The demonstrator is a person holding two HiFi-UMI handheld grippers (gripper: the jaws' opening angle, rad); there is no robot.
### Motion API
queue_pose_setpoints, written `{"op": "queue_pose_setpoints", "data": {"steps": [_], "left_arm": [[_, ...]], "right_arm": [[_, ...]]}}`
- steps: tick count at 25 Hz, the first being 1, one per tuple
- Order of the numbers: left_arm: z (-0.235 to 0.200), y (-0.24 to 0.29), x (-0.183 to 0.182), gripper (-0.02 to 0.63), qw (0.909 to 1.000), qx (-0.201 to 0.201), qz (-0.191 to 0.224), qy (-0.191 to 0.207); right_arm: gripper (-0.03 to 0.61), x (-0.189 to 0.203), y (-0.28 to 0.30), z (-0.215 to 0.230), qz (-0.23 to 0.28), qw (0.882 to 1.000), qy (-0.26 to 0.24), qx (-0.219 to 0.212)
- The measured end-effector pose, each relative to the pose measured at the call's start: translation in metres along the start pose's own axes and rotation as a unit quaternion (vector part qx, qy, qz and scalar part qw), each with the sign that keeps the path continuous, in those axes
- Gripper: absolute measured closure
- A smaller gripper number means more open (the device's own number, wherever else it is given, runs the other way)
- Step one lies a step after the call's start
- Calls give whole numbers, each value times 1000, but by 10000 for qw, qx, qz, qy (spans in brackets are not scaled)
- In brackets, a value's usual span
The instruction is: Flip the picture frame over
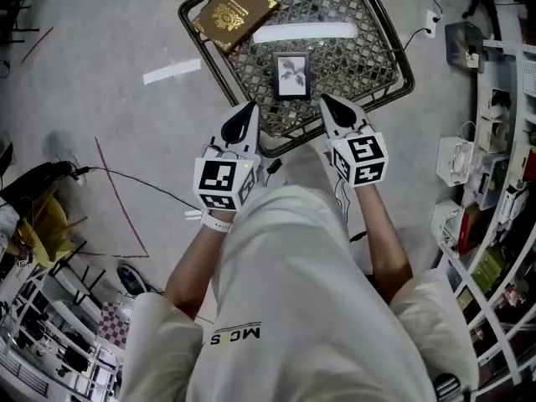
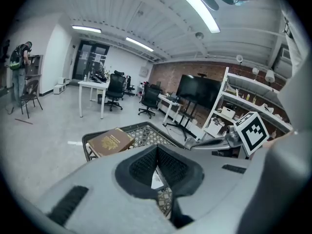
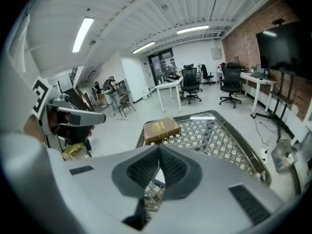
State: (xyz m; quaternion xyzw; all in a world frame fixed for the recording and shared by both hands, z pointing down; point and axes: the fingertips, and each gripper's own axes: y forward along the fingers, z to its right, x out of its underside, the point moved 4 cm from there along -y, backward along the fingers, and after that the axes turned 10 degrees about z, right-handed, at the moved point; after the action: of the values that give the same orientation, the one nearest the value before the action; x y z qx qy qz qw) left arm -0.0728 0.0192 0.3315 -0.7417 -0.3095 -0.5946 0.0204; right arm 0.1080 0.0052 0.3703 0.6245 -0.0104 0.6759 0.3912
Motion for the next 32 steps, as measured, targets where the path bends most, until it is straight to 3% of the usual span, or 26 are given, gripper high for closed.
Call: {"op": "queue_pose_setpoints", "data": {"steps": [11, 15, 21, 32], "left_arm": [[16, -33, -60, 589, 9977, 57, 673, 31], [25, -42, -82, 589, 9955, 127, 914, 228], [30, -56, -106, 589, 9916, 184, 1180, 505], [29, -65, -119, 589, 9882, 110, 1411, 580]], "right_arm": [[560, -76, -45, -25, 831, 9963, -129, 182], [560, -97, -58, -34, 1101, 9933, -306, 157], [561, -115, -75, -49, 1401, 9883, -604, 41], [561, -133, -83, -61, 1772, 9829, -485, 84]]}}
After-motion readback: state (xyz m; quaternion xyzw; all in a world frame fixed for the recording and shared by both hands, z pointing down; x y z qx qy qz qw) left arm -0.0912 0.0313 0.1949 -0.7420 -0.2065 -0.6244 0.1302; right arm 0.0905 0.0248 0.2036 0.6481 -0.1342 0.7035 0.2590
